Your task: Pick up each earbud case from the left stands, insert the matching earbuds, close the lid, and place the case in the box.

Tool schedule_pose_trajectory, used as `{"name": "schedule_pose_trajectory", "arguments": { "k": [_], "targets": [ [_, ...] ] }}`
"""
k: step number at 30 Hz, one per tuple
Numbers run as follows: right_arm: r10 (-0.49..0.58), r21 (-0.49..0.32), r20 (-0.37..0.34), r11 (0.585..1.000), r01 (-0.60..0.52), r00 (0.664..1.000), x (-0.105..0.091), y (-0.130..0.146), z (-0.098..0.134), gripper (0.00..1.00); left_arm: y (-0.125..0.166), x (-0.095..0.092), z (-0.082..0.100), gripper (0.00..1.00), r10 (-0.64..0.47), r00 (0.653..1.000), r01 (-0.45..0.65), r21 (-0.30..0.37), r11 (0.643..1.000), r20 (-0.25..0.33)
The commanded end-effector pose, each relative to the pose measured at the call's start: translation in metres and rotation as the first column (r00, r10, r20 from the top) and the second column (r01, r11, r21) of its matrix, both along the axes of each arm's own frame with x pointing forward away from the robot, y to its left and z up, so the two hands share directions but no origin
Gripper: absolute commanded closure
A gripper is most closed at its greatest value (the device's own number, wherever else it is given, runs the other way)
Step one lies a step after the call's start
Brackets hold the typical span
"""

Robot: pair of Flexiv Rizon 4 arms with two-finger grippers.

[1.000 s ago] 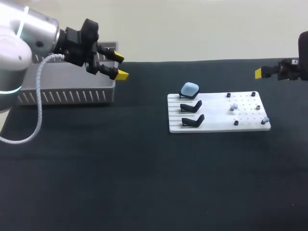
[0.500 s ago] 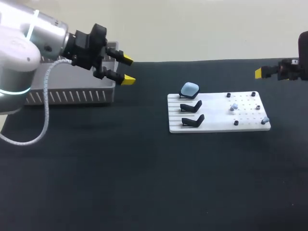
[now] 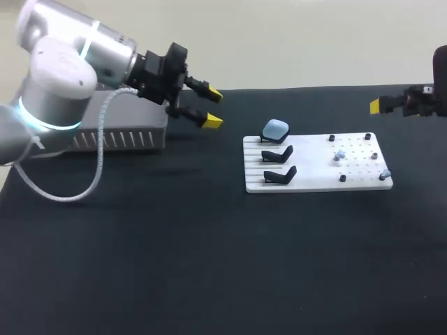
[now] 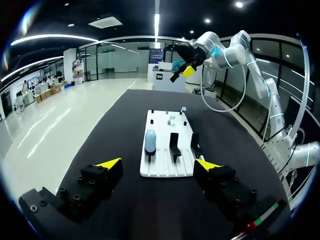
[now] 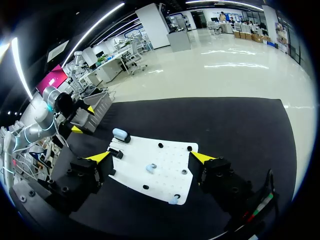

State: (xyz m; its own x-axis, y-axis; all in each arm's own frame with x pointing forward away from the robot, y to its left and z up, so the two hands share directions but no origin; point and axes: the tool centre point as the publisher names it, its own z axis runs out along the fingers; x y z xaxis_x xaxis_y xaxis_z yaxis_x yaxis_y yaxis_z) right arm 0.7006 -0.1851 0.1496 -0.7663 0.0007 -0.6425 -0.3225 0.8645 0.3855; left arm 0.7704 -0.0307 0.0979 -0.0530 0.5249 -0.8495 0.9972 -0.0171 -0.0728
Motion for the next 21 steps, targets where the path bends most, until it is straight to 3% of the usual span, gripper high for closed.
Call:
{"name": "schedule_pose_trajectory", "arguments": {
  "k": [1, 9, 21],
  "targets": [
    [0.000, -0.001, 0.000, 1.000, 0.000, 1.000, 0.000, 0.000, 0.000, 0.00, -0.010, 0.001, -0.008, 0.00, -0.028, 0.999, 0.028, -0.018, 0.999, -0.016],
    [0.000, -0.001, 0.000, 1.000, 0.000, 1.000, 0.000, 0.000, 0.000, 0.00, -0.025, -0.010, -0.020, 0.00, -0.041, 0.999, 0.040, -0.022, 0.999, -0.026],
    [0.000, -0.001, 0.000, 1.000, 0.000, 1.000, 0.000, 0.000, 0.000, 0.00, -0.044, -0.006, -0.029, 0.00, -0.045, 0.999, 0.045, 0.015, 0.999, -0.009]
  ]
}}
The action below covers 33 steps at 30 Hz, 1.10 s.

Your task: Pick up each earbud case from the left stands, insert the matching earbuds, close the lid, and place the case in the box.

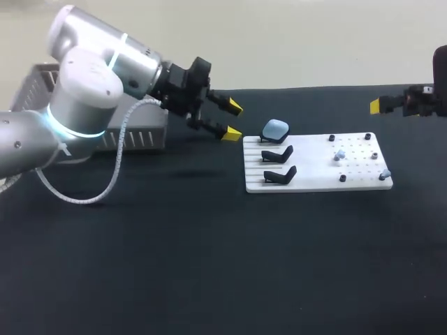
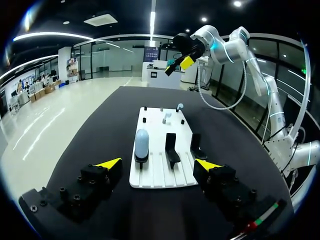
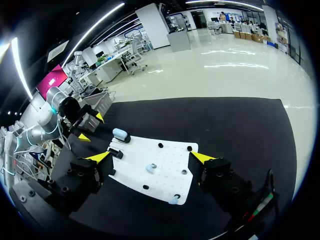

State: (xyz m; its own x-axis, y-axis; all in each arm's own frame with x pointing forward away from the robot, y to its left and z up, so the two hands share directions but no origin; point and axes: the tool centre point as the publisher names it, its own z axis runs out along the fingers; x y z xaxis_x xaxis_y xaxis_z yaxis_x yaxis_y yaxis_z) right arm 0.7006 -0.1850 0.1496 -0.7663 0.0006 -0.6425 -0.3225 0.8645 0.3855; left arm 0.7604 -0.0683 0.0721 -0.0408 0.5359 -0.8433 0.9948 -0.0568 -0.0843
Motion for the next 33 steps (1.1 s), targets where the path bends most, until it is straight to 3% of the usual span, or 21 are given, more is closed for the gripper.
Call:
{"name": "schedule_pose_trajectory", "arguments": {
  "k": [1, 7, 9, 18, 25, 33],
  "targets": [
    [0.000, -0.001, 0.000, 1.000, 0.000, 1.000, 0.000, 0.000, 0.000, 0.00, -0.008, 0.004, -0.005, 0.00, -0.004, 1.000, 0.004, 0.012, 1.000, 0.006],
    [0.000, -0.001, 0.000, 1.000, 0.000, 1.000, 0.000, 0.000, 0.000, 0.00, -0.012, 0.006, -0.012, 0.01, -0.002, 1.000, 0.001, 0.017, 1.000, 0.010],
    [0.000, -0.001, 0.000, 1.000, 0.000, 1.000, 0.000, 0.000, 0.000, 0.00, -0.014, 0.007, -0.014, 0.13, 0.000, 1.000, 0.000, 0.015, 1.000, 0.012],
    [0.000, -0.001, 0.000, 1.000, 0.000, 1.000, 0.000, 0.000, 0.000, 0.00, -0.021, 0.010, -0.020, 0.18, -0.008, 1.000, 0.008, 0.011, 1.000, 0.007],
    [0.000, -0.001, 0.000, 1.000, 0.000, 1.000, 0.000, 0.000, 0.000, 0.00, -0.025, 0.013, -0.027, 0.34, -0.010, 1.000, 0.010, 0.013, 1.000, -0.006],
    [0.000, -0.001, 0.000, 1.000, 0.000, 1.000, 0.000, 0.000, 0.000, 0.00, -0.031, 0.017, -0.033, 0.45, -0.014, 1.000, 0.014, 0.013, 1.000, -0.013]
  ]
}}
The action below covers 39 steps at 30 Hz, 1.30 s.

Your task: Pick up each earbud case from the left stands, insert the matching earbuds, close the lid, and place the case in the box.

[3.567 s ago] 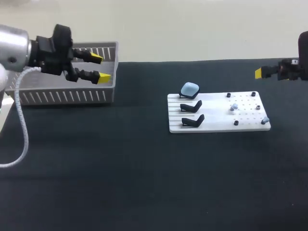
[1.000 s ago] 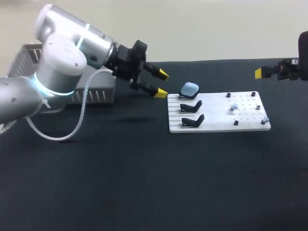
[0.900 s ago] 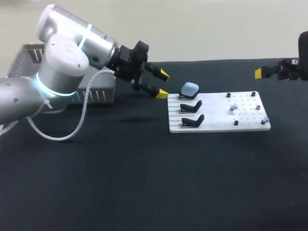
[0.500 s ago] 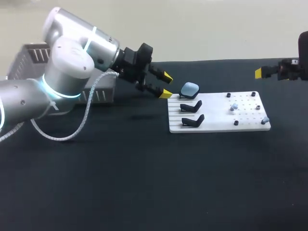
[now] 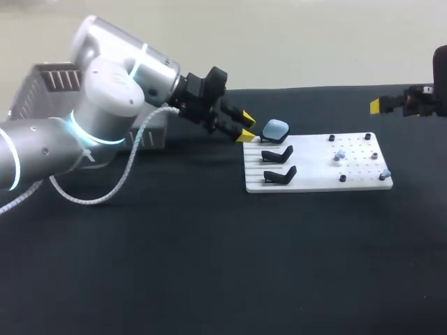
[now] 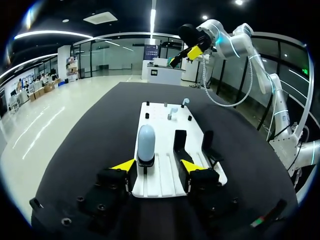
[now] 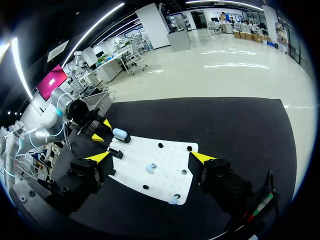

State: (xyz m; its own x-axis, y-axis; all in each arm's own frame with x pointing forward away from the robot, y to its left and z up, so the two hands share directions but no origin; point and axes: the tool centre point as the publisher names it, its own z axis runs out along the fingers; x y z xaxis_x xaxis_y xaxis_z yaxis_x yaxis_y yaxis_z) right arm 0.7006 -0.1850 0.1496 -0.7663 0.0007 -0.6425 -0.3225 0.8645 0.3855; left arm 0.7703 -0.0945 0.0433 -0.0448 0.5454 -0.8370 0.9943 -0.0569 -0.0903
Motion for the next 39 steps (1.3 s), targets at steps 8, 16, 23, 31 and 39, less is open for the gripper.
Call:
{"name": "schedule_pose_trajectory", "arguments": {
  "k": [8, 16, 23, 31, 39],
  "targets": [
    [0.000, -0.001, 0.000, 1.000, 0.000, 1.000, 0.000, 0.000, 0.000, 0.00, -0.012, 0.009, -0.009, 0.38, -0.023, 1.000, 0.023, 0.004, 1.000, -0.010],
    [0.000, -0.001, 0.000, 1.000, 0.000, 1.000, 0.000, 0.000, 0.000, 0.00, -0.017, 0.011, -0.012, 0.40, -0.020, 1.000, 0.020, 0.011, 1.000, -0.004],
    [0.000, -0.001, 0.000, 1.000, 0.000, 1.000, 0.000, 0.000, 0.000, 0.00, -0.022, 0.014, -0.009, 0.50, -0.019, 1.000, 0.019, 0.006, 1.000, 0.018],
    [0.000, -0.001, 0.000, 1.000, 0.000, 1.000, 0.000, 0.000, 0.000, 0.00, -0.025, 0.013, -0.009, 0.48, -0.027, 0.999, 0.027, 0.000, 1.000, 0.021],
    [0.000, -0.001, 0.000, 1.000, 0.000, 1.000, 0.000, 0.000, 0.000, 0.00, -0.029, 0.011, -0.012, 0.49, -0.026, 1.000, 0.026, -0.016, 1.000, 0.018]
  ]
}}
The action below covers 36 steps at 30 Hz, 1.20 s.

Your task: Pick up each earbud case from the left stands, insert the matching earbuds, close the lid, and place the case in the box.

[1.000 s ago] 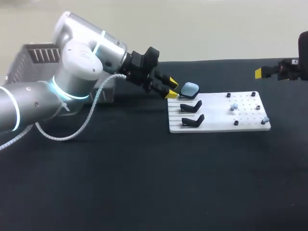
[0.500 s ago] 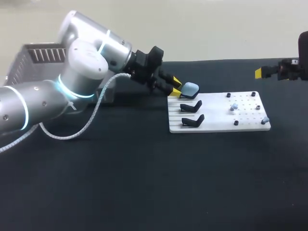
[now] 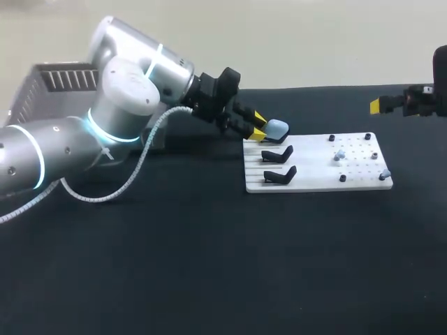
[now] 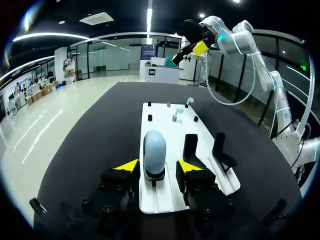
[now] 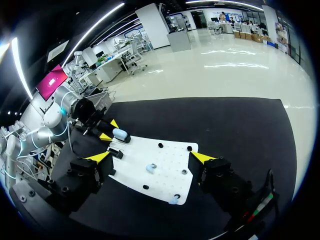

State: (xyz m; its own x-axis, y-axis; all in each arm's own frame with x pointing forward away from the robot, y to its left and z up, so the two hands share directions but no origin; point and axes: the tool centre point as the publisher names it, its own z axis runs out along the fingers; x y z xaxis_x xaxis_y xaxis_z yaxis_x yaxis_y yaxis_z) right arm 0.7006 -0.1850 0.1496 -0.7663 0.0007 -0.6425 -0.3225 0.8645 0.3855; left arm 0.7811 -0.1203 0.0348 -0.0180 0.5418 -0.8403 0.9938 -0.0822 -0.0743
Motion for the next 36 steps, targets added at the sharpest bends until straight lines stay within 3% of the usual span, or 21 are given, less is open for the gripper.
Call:
{"name": "schedule_pose_trajectory", "arguments": {
  "k": [1, 36],
  "targets": [
    [0.000, -0.001, 0.000, 1.000, 0.000, 1.000, 0.000, 0.000, 0.000, 0.00, -0.004, 0.000, -0.004, 0.49, -0.002, 1.000, 0.002, -0.011, 1.000, 0.002],
    [0.000, -0.001, 0.000, 1.000, 0.000, 1.000, 0.000, 0.000, 0.000, 0.00, -0.018, 0.006, -0.008, 0.52, -0.030, 0.999, 0.031, -0.021, 0.999, 0.022]
  ]
}}
